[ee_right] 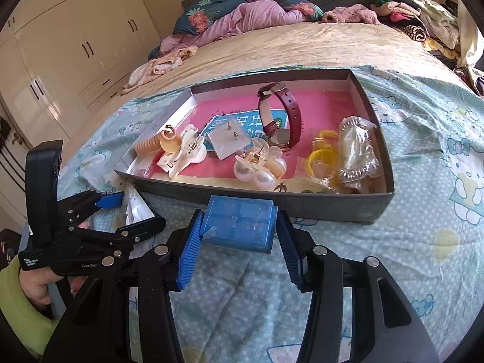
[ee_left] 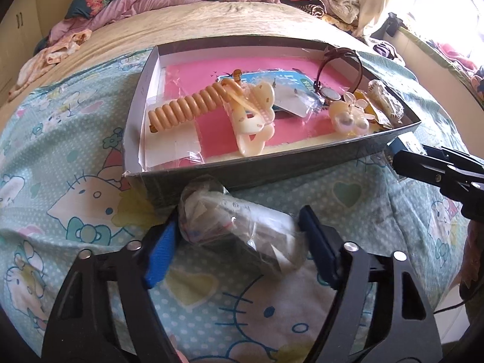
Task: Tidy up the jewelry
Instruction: 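Carry the blue box and the clear bag over the pink tray with both tools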
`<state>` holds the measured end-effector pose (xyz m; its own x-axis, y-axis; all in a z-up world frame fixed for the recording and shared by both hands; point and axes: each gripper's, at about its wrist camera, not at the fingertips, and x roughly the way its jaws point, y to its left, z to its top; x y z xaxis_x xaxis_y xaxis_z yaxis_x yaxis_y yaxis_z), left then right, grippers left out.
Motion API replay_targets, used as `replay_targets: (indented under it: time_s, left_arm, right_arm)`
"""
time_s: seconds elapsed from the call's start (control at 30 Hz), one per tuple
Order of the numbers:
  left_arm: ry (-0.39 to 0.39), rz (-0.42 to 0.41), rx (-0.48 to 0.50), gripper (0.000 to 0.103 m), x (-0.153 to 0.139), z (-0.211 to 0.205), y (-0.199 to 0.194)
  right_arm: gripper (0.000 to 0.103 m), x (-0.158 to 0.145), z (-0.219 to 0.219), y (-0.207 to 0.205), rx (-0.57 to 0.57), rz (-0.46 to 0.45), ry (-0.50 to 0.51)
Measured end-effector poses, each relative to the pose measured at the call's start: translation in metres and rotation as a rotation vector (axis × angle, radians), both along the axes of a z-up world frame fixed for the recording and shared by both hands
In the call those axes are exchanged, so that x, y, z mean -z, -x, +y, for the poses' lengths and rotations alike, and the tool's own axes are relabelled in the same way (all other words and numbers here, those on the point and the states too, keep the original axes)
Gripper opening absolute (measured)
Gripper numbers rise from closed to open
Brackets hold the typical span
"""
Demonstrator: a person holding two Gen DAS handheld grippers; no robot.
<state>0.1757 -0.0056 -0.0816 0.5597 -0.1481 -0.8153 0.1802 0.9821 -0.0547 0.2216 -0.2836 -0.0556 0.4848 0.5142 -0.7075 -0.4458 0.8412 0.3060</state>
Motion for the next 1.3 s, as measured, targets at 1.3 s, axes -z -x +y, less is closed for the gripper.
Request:
replay_targets:
  time_s: [1.3]
  left_arm:
    - [0.071,-0.137,0.035,0.065,-0.068,-0.029,0.002]
  right_arm:
    - [0.047,-0.056,-0.046,-0.003,0.057,-0.166,-0.050]
